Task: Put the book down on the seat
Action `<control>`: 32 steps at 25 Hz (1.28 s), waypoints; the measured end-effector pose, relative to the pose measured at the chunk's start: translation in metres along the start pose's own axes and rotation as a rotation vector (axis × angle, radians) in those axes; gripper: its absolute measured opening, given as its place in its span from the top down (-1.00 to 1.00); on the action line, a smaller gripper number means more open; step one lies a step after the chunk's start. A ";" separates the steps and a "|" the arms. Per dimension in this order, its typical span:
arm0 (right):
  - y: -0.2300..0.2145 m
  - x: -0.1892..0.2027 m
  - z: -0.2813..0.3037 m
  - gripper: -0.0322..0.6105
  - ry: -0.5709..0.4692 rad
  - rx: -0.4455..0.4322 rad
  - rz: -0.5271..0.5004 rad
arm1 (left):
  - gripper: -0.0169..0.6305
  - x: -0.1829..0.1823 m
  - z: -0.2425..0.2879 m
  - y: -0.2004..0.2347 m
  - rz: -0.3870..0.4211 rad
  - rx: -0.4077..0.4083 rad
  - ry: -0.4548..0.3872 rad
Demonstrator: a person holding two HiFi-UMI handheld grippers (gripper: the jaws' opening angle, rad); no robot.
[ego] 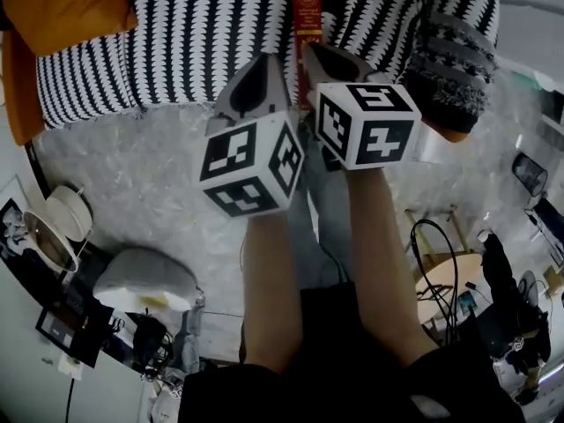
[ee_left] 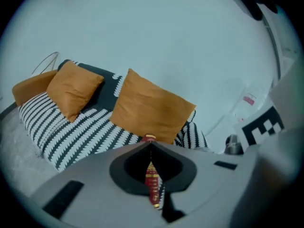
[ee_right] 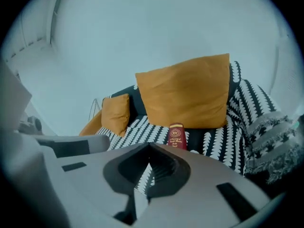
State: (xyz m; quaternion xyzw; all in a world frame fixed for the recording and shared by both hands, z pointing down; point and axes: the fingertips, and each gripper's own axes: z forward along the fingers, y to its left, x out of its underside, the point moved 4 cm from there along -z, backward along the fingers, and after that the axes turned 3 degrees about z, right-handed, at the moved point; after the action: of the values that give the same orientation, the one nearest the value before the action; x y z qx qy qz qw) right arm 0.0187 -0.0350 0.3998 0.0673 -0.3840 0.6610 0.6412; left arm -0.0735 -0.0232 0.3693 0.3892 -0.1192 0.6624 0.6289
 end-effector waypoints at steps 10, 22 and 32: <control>0.049 -0.066 -0.099 0.87 -0.214 -0.022 -0.080 | 0.91 -0.068 -0.077 -0.038 -0.009 0.021 -0.165; 0.111 -0.181 -0.222 0.87 -0.538 -0.054 -0.231 | 0.91 -0.204 -0.178 -0.093 0.208 0.038 -0.460; 0.163 -0.259 -0.310 0.87 -0.797 -0.131 -0.390 | 0.91 -0.283 -0.275 -0.132 0.408 0.055 -0.765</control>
State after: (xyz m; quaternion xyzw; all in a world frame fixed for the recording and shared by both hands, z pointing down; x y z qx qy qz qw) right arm 0.0411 -0.0380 -0.0356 0.3470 -0.6222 0.4245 0.5589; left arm -0.0786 -0.0310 -0.0461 0.5918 -0.4005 0.5840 0.3851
